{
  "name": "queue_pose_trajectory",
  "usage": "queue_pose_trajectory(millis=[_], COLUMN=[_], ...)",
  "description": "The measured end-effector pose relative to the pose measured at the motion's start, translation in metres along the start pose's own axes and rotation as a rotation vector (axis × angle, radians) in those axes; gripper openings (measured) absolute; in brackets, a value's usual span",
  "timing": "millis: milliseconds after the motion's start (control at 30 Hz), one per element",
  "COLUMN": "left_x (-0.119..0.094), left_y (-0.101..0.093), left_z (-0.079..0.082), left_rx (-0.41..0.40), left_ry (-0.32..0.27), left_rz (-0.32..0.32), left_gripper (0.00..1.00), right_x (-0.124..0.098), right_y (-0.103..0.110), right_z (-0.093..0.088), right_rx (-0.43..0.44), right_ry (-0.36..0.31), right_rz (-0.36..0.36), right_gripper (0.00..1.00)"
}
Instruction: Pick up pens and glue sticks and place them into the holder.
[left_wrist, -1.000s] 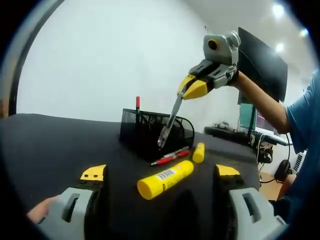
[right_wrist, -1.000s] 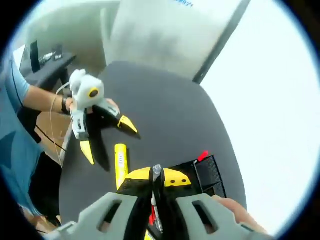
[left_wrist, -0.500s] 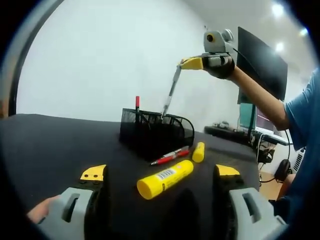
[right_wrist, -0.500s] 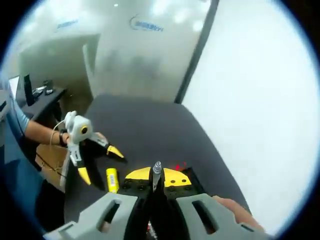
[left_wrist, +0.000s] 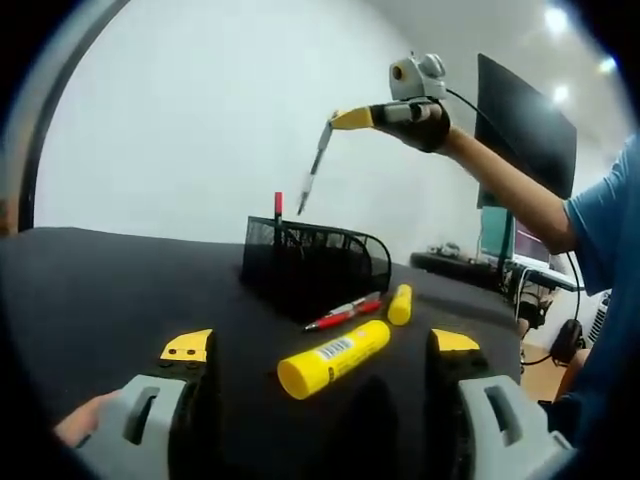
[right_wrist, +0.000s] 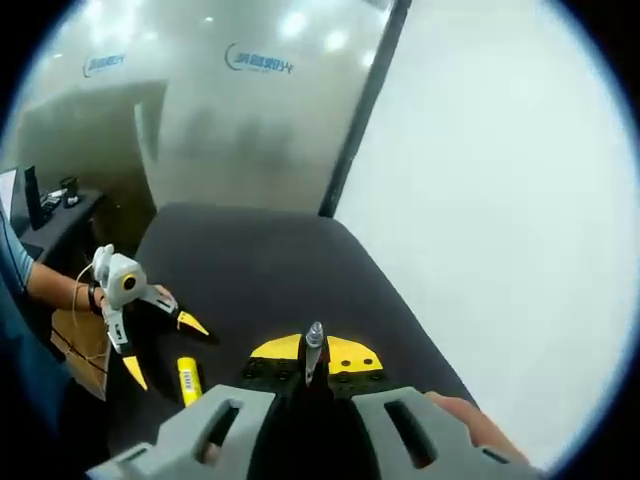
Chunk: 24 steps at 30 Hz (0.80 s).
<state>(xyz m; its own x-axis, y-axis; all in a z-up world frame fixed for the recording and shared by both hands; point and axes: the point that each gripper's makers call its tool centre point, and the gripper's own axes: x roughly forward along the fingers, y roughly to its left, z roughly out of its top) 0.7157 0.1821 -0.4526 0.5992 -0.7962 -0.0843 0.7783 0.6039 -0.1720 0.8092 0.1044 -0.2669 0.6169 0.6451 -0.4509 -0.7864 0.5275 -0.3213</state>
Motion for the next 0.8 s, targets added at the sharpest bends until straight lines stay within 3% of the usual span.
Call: queue_pose_trajectory(millis=[333,800], left_x=[0.0,0.001], left_y=[0.002,0.003], left_z=[0.001,0.0], left_rx=[-0.005,-0.002], left_ry=[-0.004,0.0], left_rz=[0.006,0.008], left_gripper=[0.85,0.84], right_x=[0.017,0.037], right_y=[-0.01,0.001], right_z=[-0.012,-0.044], right_rx=[0.034,0.038], right_ry=[0.005,0.082], right_rz=[-0.009,0.04], right_gripper=[0.04,0.04])
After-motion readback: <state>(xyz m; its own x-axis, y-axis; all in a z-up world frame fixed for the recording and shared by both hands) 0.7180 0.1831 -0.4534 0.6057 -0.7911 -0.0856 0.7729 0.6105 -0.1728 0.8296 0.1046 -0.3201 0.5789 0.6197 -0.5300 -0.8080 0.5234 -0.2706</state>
